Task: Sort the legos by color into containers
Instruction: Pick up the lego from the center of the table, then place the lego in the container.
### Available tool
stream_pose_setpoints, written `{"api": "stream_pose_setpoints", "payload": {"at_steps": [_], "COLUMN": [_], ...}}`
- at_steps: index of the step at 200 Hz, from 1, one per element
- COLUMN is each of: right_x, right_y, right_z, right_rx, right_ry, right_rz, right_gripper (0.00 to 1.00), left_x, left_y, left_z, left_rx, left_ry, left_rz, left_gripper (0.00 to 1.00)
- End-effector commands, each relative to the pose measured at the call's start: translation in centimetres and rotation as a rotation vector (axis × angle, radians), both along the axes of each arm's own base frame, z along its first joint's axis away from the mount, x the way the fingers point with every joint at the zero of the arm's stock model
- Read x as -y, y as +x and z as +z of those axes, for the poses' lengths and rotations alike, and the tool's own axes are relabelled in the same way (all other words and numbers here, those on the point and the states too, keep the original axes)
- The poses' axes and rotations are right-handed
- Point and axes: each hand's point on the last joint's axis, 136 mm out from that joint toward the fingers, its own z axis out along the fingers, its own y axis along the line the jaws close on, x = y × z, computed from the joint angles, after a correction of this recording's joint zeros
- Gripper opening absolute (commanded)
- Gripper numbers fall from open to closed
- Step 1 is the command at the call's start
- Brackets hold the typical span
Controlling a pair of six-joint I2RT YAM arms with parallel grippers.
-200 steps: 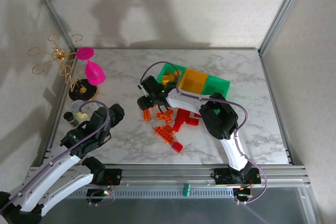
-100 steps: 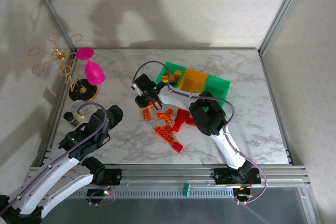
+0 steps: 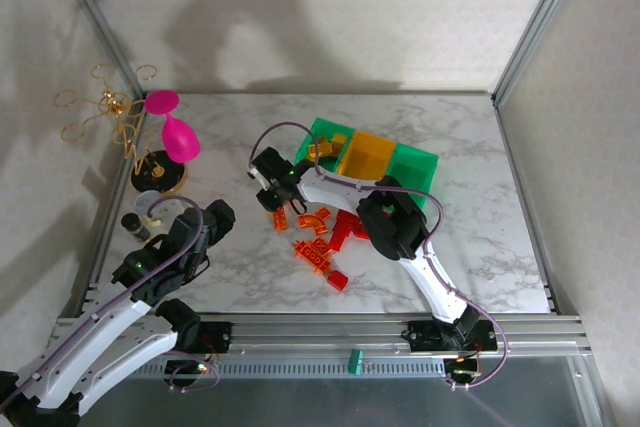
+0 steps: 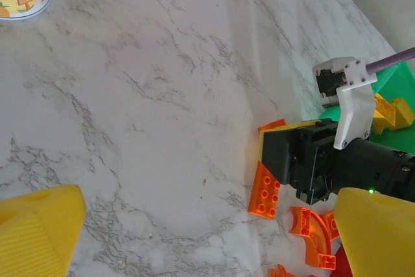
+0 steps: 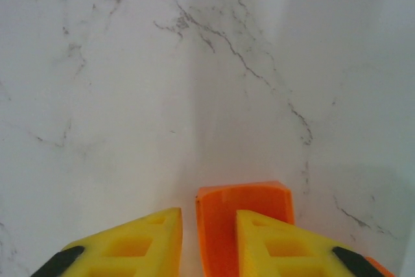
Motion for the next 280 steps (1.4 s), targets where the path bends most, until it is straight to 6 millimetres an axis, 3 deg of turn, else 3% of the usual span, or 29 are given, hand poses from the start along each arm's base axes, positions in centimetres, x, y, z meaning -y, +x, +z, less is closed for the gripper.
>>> {"api": "stream_pose_setpoints", "payload": {"at_steps": [1,60,95,129,161,185,237,262,280], "right_x": [0.8,0.2,-1.2,-0.2,3.7,8.4,20.0,22.4,22.9], "right_y": [-0.6,0.5,1.0,1.3,2.3,3.7,7.0,8.1,8.9], "right_z": [-1.6,-0.1,5.2,10.9,14.1,15.1,13.4,11.8,10.7], "right_rx": [0.004,0.051,0.086,0.072,0.058,0.073,0.083,0.067,0.063], "right_ry": [-0.078,-0.069,0.054,0.205,0.300,0.317,0.305,0.313,0.286], "right_rz": [0.010,0.001,-0.016,-0.068,-0.168,-0.294,-0.566,-0.612,-0.611], "right_gripper": [0.23,0.00,0.00,0.00,0.00,0.00,0.00,0.00,0.00], "left_x": [-0.9,-0.7,-0.2,0.7,2.7,4.5,9.0,10.3,11.2], "left_y": [-0.4,-0.3,-0.1,0.3,1.0,1.9,3.9,4.8,5.3], "left_z": [-0.8,-0.6,0.3,1.6,2.0,1.8,1.9,2.0,1.8], "left_rx": [-0.021,-0.022,-0.011,0.013,0.025,0.022,0.048,0.059,0.048], "left_ry": [0.015,0.012,-0.001,-0.022,-0.053,-0.054,-0.066,-0.045,-0.032], "left_rz": [0.037,0.028,0.010,-0.040,-0.131,-0.215,-0.390,-0.420,-0.440], "left_gripper": [0.99,0.99,1.00,1.00,1.00,1.00,1.00,0.99,1.00]}}
